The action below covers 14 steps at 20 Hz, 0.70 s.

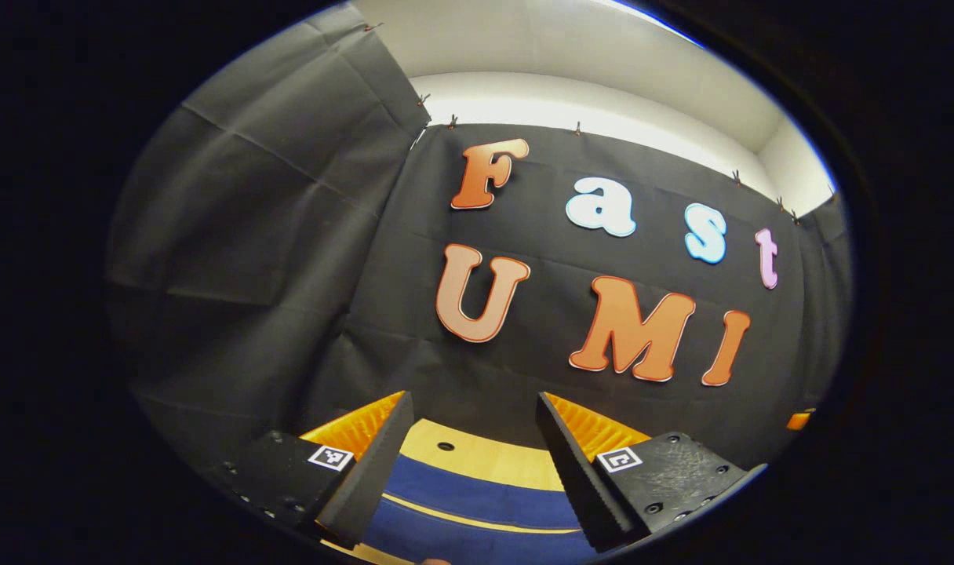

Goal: Grasp the waist and the cuffs of the jeans and fold them to make the two legs overlap; first hold the waist and fold one-third of the jeans toward the cuffs, then hold the cuffs and fold the remaining one-third in the same direction to finish folding.

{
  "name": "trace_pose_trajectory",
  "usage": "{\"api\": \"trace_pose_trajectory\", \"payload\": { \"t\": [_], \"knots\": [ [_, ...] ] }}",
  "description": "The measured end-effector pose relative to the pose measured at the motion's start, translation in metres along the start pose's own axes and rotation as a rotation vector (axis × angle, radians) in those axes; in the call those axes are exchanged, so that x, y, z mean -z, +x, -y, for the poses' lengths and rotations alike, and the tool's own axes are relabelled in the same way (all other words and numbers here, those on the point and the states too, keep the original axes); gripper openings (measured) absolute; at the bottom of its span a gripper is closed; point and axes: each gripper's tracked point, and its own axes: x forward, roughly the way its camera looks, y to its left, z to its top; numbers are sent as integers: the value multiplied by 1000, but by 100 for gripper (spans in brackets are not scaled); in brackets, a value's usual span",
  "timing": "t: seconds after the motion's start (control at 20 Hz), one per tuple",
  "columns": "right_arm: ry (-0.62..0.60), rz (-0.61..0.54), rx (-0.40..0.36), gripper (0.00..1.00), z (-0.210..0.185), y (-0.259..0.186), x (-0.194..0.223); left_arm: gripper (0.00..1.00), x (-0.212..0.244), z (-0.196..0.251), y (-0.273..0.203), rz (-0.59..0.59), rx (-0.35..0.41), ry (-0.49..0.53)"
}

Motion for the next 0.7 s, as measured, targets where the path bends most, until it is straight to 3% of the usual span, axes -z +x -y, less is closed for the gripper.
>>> {"api": "trace_pose_trajectory", "payload": {
  "t": [0.25,0.55,0.6,0.7],
  "knots": [
    [8,20,-2,97,-1,-2,-7,94,-8,-5,-3,29,-20,141],
    [-45,6,6,98,1,-1,-1,96,6,10,9,12,31,179],
    [-47,-1,9,98,2,0,3,94,12,9,13,2,43,238],
    [-30,-20,1,98,1,3,12,94,28,3,20,-25,65,450]
  ]
}}
